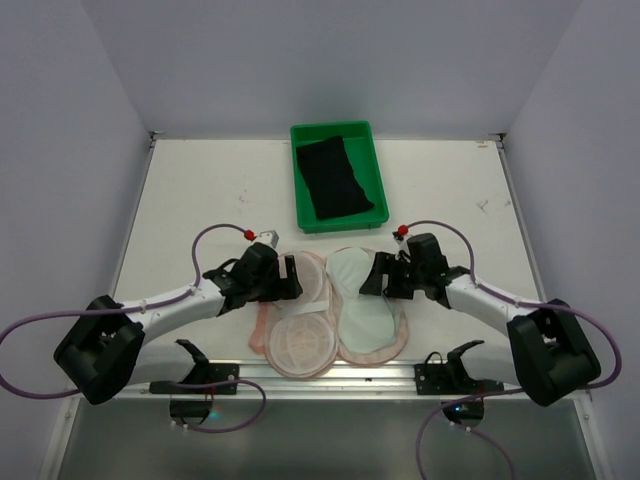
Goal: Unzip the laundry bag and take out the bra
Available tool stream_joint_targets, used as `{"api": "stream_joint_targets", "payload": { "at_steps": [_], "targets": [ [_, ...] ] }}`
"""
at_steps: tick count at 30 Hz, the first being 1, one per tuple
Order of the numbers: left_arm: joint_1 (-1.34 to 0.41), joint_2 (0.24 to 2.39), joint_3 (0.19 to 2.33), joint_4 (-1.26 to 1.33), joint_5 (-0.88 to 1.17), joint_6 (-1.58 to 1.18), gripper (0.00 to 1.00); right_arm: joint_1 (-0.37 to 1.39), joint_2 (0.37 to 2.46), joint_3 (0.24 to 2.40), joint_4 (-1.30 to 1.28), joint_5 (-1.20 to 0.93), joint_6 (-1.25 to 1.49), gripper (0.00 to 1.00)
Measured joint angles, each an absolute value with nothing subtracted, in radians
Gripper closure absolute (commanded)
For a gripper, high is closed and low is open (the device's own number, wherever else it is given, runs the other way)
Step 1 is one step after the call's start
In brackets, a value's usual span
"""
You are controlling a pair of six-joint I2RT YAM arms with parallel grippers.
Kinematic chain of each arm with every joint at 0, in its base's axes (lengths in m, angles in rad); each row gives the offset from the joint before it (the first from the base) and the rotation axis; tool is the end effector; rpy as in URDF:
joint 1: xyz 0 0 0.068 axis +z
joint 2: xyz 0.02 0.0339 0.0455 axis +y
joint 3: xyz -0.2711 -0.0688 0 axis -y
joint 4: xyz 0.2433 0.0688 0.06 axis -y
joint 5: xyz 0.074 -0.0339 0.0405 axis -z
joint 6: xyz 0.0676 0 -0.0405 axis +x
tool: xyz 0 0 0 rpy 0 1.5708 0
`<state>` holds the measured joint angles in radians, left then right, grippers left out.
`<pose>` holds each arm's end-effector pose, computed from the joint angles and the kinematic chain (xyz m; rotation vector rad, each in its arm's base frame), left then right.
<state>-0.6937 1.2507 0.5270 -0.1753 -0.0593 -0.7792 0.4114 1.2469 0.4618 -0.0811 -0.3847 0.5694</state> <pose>0.1908 -0.1534 0.1439 -0.1355 2.5490 -0.5424 0.2068 0.1179 0.1368 0.0193 2.5622 0.8816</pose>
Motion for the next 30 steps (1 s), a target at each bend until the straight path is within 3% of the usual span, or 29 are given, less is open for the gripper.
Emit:
{"api": "stream_joint_targets", "payload": {
  "at_steps": [5, 11, 14, 16, 22, 30],
  "targets": [
    [-0.694, 1.244, 0.531, -0.199, -0.060, -0.786, 0.08, 0.439, 1.292, 0.491, -0.061, -0.385, 0.569, 0.34],
    [-0.694, 1.243, 0.532, -0.205, -0.060, -0.786, 0.07, 0.459, 1.336, 0.495, -0.042, -0.390, 0.582, 0.66],
    [-0.694, 1.242, 0.532, -0.207, -0.060, -0.791, 0.07, 0.466, 1.337, 0.500, -0.043, -0.389, 0.583, 0.90],
    [-0.694, 1.241, 0.532, -0.210, -0.060, -0.793, 0.07, 0.467, 1.338, 0.510, -0.046, -0.388, 0.582, 1.00],
    [-0.694, 1.238, 0.532, -0.215, -0.060, -0.793, 0.07, 0.472, 1.298, 0.541, -0.087, -0.383, 0.576, 1.00],
    [-0.694, 1.238, 0.532, -0.218, -0.066, -0.793, 0.07, 0.472, 1.044, 0.638, -0.282, -0.380, 0.531, 1.00]
  ]
}}
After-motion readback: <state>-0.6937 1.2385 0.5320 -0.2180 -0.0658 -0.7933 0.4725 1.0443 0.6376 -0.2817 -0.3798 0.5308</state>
